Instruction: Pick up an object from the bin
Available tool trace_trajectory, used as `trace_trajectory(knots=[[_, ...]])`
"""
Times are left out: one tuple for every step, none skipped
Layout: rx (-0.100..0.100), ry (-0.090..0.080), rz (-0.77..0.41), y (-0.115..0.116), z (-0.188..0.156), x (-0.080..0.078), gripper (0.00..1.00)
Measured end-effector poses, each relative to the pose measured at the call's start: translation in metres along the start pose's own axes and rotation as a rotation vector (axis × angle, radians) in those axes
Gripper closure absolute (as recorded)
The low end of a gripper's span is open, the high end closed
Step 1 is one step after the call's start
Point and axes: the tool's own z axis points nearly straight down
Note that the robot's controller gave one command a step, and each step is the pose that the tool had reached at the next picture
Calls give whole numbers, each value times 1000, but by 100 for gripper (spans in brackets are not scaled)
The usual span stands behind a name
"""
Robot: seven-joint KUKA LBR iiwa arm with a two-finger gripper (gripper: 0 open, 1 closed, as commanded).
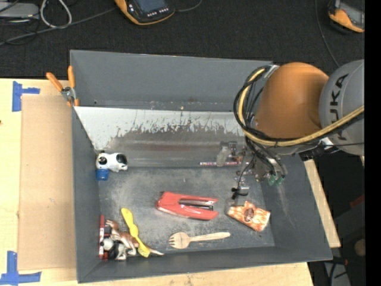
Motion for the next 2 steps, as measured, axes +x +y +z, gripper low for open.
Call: trace_trajectory(knots=[[0,-7,0,0,-3,-1,0],[-1,-8,130,12,59,-3,0]])
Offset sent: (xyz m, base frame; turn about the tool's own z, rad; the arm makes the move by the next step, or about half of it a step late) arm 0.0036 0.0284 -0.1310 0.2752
